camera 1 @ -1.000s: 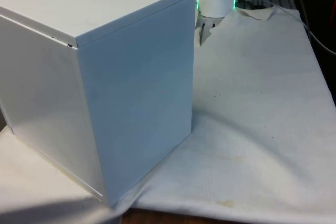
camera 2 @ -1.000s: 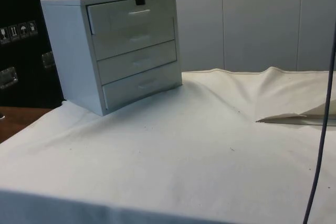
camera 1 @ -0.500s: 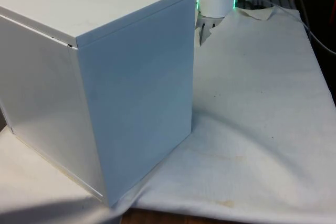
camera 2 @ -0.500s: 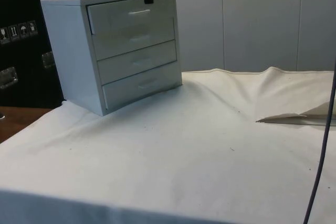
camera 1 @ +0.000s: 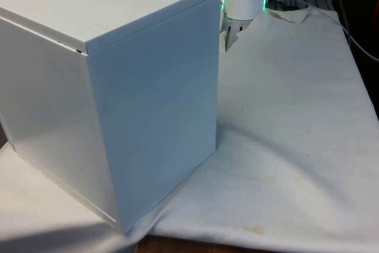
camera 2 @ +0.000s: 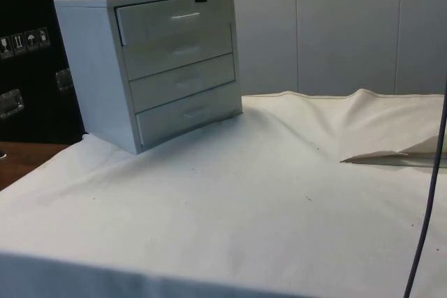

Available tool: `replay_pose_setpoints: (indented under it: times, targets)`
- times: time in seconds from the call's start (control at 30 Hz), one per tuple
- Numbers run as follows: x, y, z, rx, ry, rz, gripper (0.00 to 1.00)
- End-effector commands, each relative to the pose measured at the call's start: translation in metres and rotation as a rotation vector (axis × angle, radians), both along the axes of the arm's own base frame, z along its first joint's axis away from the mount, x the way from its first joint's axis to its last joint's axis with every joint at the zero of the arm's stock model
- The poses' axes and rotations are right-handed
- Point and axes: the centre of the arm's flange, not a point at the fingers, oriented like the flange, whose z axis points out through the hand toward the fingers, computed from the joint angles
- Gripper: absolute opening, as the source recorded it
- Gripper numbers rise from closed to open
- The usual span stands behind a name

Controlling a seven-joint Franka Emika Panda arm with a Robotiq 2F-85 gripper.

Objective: Open the drawer, then close it.

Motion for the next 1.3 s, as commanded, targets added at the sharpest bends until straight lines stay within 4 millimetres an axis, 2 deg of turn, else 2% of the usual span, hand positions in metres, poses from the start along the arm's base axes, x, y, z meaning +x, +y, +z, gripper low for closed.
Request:
replay_pose_setpoints:
  times: [0.0, 0.87, 1.27]
  targets:
    - [0.000, -0.001, 0.002, 0.005, -0.013, 0.017, 1.00]
    - [0.004, -0.016, 0.005, -0.006, -0.061, 0.172, 1.00]
    - [-0.004, -0.016, 0.002, -0.005, -0.073, 0.247, 1.00]
